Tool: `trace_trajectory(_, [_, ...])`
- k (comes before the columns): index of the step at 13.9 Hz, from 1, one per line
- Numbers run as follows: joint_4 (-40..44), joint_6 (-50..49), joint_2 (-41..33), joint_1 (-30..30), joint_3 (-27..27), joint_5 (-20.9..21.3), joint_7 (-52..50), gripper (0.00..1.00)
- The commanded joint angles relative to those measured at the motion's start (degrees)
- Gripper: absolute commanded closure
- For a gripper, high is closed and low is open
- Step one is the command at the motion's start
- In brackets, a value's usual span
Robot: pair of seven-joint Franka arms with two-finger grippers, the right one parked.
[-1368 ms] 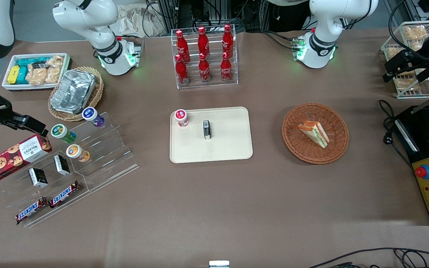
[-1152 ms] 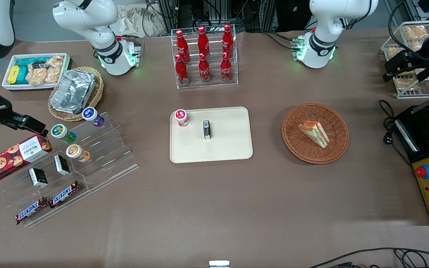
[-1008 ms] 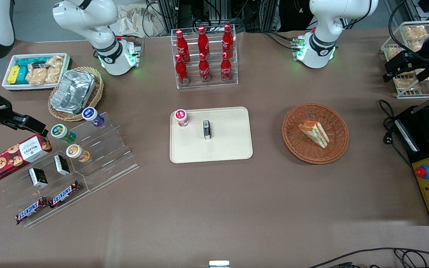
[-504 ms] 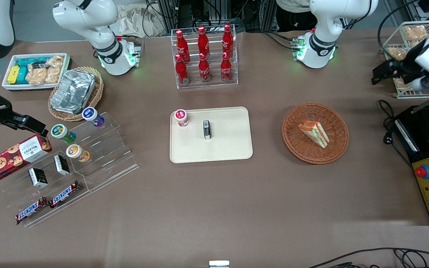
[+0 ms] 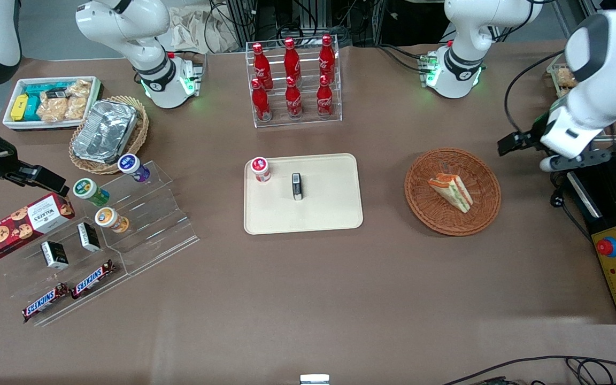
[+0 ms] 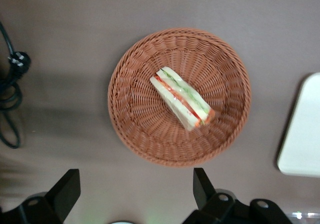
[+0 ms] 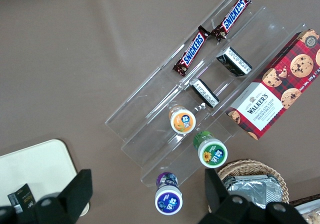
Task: Place sandwich from basket to tray
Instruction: 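Move the left gripper from rest over the sandwich in the wicker basket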
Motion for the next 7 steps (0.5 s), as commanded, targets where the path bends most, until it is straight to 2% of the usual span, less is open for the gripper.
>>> trace_trajectory(1, [-7.3,9.1,-0.2,0.0,-0.9,-0.2,-5.3,0.00])
trace_trajectory(4, [-9.6,16.1,3.7,0.0,-4.4,0.5,-16.9,0.00])
trace_trajectory(7, [-9.2,17.6,6.0,0.1,-5.2,-0.1,-20.3,0.00])
